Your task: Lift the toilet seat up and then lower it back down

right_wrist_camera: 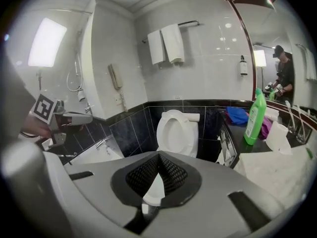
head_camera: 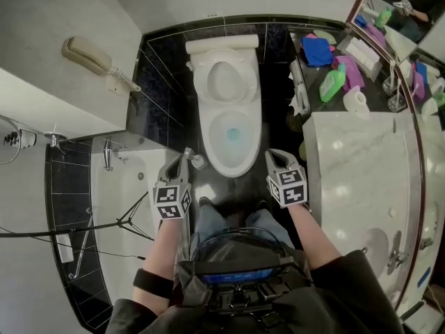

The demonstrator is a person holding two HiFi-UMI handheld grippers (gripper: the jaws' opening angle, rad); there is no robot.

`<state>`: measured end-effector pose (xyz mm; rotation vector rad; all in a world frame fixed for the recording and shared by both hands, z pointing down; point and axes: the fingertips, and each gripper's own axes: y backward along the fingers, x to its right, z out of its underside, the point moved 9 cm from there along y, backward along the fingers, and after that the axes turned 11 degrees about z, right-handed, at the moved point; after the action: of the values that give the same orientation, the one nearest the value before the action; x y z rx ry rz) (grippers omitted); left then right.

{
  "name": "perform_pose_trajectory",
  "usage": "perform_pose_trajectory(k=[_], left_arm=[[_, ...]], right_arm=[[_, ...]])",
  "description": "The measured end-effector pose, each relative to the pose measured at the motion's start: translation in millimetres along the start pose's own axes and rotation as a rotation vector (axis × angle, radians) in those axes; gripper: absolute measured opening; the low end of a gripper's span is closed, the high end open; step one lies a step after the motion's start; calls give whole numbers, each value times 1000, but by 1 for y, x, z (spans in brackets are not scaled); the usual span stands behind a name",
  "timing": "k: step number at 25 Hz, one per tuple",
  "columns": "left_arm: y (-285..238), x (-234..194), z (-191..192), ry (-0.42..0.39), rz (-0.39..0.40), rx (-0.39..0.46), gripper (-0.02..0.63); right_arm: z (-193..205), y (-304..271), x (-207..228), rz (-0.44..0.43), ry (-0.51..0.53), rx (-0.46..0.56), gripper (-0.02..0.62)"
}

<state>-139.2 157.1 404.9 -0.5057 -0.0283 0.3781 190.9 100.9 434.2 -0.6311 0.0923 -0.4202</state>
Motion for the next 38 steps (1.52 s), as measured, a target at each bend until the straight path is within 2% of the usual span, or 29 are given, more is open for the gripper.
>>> perform_pose_trajectory(k=[3,6,12,15,21,28,31,36,38], left_arm=[[-3,7,0,-9,-28,-8,0],[-12,8,2,-63,-39,-37,0],[-55,-16,-7,-179,23,-95,43],[-85,-45,-15,-223,56,-124,68],[-159,-121,-16,-313,101,-230,179],[-254,-209,-17,-445,150,-265,215],[-301,-239,-8,-475,170,-295,218],[-374,-281,11,-572,186,-351,236],[-402,-298,16,-576,208,-365,236]], right_arm=[[-5,-7,-4,-60,48,10,11],[-6,-18,-10,-103,63,4,11],[-19,-53,-41,-157,110,3,11],[-31,-78,-62,-175,118,-11,11],[-58,-152,-99,-204,124,-38,11],[-80,-255,-140,-198,127,-58,11],[-85,-299,-149,-183,123,-66,11],[-84,-373,-161,-183,124,-77,11],[-82,-401,-165,-179,117,-82,11]])
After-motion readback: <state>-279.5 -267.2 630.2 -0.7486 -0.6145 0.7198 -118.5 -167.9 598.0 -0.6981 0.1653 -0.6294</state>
